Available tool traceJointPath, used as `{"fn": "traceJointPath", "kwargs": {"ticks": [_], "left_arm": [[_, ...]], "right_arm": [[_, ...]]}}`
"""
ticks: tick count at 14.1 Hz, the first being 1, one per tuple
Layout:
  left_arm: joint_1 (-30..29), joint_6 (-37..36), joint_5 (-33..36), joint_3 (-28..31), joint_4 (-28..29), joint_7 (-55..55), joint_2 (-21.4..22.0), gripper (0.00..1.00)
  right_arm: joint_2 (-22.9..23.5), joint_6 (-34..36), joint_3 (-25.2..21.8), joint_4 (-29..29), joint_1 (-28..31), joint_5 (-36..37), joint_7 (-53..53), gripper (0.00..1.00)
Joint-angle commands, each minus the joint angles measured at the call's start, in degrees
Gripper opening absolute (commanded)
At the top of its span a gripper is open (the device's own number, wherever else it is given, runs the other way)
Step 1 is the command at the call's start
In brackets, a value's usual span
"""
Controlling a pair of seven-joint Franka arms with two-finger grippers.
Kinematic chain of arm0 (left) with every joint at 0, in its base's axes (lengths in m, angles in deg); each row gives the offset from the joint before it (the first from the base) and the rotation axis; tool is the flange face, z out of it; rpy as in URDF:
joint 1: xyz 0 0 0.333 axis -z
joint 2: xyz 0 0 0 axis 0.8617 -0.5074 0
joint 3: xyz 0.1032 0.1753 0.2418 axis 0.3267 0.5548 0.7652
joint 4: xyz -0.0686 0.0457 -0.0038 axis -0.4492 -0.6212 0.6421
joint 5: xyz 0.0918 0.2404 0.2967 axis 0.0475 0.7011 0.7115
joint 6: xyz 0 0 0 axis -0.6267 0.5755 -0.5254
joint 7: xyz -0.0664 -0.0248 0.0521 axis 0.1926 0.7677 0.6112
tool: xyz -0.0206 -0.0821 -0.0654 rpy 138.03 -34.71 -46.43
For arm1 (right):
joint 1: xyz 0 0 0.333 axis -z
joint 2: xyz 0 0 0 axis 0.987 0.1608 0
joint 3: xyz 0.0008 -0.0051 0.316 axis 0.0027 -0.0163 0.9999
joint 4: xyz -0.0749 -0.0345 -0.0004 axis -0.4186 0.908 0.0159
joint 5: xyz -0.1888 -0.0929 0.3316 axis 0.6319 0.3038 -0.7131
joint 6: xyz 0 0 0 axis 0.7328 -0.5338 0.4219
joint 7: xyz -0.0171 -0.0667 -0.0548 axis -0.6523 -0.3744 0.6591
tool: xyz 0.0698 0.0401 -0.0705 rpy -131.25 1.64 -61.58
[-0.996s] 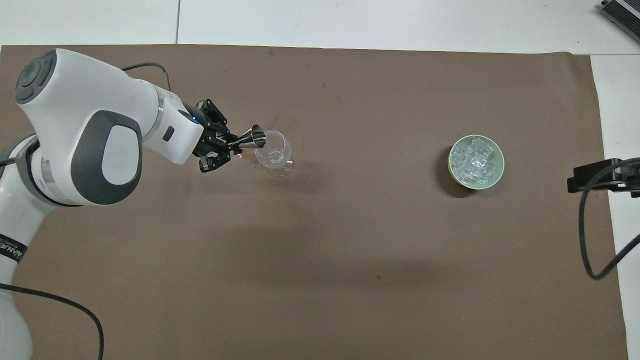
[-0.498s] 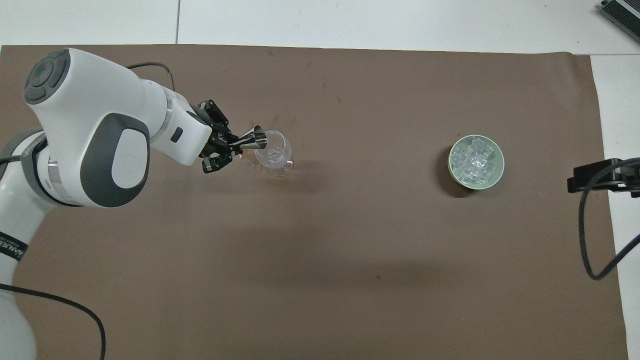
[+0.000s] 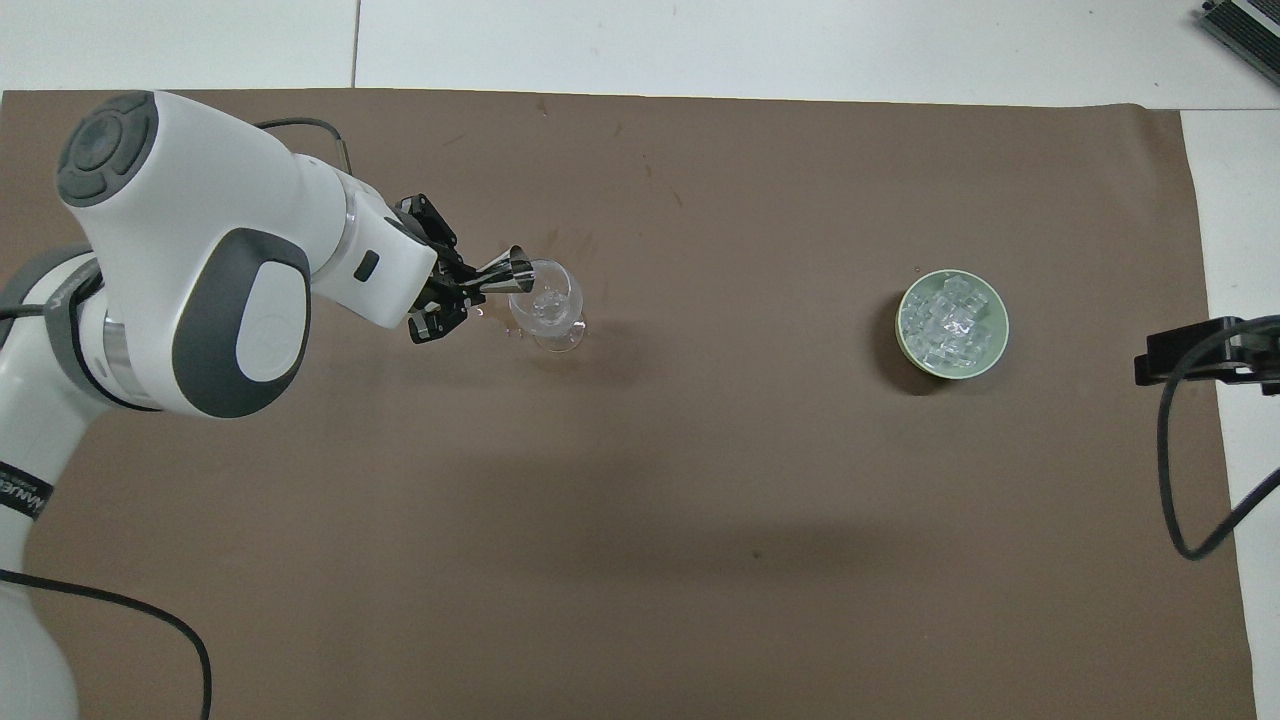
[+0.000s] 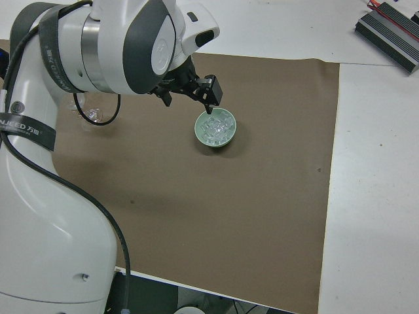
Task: Pour wine and add ice with both arms
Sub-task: 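Hold the cylinder tilted over the cup to pour with the left gripper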
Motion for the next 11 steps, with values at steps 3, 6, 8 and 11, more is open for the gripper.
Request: {"fn": "traceJointPath", "kwargs": {"ticks": [3, 6, 8, 11], "left_arm": [[1.6, -0.4, 3.0, 1.0, -1.4, 2.2, -0.2, 0.00], [1.7, -0.5, 4.5, 1.0, -1.6, 2.9, -0.3, 0.00], [2.0, -0.5, 5.7, 1.0, -1.7, 4.0, -0.3, 0.00], [2.9, -0.5, 6.7, 1.0, -1.7, 5.7, -0.3, 0.00]], "right_arm": [[-0.9, 0.0, -0.1, -0.7, 0.5, -1.5, 1.1, 1.00], [-0.9, 0.0, -0.1, -0.7, 0.5, -1.5, 1.1, 1.00], [-0.9, 0.0, -0.1, -0.7, 0.5, -1.5, 1.1, 1.00], [-0.9, 0.0, -0.1, -0.7, 0.5, -1.5, 1.1, 1.00]]}}
